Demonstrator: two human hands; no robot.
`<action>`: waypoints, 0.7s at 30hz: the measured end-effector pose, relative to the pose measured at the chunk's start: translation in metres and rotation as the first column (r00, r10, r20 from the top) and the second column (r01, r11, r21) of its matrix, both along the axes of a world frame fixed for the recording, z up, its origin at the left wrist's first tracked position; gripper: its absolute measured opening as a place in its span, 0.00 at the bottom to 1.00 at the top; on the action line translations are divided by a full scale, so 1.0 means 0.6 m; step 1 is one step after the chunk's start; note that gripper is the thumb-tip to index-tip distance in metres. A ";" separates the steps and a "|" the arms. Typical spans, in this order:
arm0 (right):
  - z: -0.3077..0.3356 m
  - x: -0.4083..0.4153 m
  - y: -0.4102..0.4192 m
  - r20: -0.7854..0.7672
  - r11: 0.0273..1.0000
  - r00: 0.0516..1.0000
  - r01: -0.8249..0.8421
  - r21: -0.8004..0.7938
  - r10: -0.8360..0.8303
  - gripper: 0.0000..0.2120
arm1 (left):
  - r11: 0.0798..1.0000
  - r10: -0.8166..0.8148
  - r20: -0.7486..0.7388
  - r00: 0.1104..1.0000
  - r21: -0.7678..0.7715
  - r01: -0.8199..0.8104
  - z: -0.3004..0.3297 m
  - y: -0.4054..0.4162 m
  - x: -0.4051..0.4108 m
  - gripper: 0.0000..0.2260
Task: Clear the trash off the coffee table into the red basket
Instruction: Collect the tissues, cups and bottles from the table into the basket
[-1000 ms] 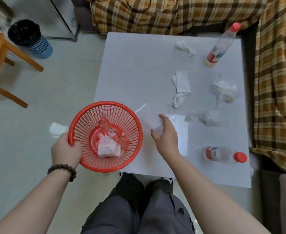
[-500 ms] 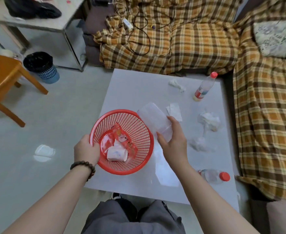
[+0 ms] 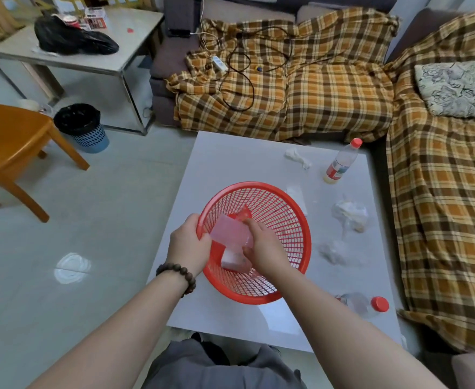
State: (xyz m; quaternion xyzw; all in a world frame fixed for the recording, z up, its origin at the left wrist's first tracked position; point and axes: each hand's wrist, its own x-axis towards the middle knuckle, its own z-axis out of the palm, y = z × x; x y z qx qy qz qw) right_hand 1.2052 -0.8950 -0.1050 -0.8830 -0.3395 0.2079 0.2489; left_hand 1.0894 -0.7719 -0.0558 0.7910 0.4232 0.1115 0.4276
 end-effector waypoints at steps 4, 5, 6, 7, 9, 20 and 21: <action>-0.011 0.004 0.017 -0.083 0.996 0.996 0.006 -0.088 -0.013 0.35 | 0.999 -0.048 -0.003 0.999 -0.011 0.048 0.005 0.006 -0.002 0.06; -0.012 0.003 0.020 -0.083 0.996 0.997 0.003 -0.088 -0.011 0.38 | 0.999 -0.044 -0.002 0.999 -0.013 0.044 0.003 0.010 -0.003 0.06; -0.012 0.001 0.021 -0.068 0.997 0.998 0.004 -0.081 -0.009 0.40 | 0.999 -0.036 0.002 0.999 -0.018 0.036 0.001 0.013 -0.003 0.06; -0.012 0.000 0.021 -0.046 0.998 0.999 0.008 -0.065 -0.011 0.41 | 0.999 -0.028 0.005 1.000 -0.026 0.028 -0.002 0.018 -0.004 0.06; -0.011 -0.002 0.018 -0.005 0.999 0.999 0.031 -0.017 -0.032 0.42 | 0.999 -0.022 0.004 1.000 -0.043 0.022 -0.009 0.027 0.000 0.06; -0.005 0.007 -0.151 0.017 0.918 0.923 0.381 0.110 -0.386 0.33 | 0.981 -0.087 -0.100 0.991 -0.179 0.068 -0.100 0.004 0.050 0.05; -0.008 0.013 -0.180 0.037 0.897 0.899 0.431 0.100 -0.436 0.32 | 0.981 -0.088 -0.116 0.989 -0.181 0.066 -0.108 -0.004 0.055 0.04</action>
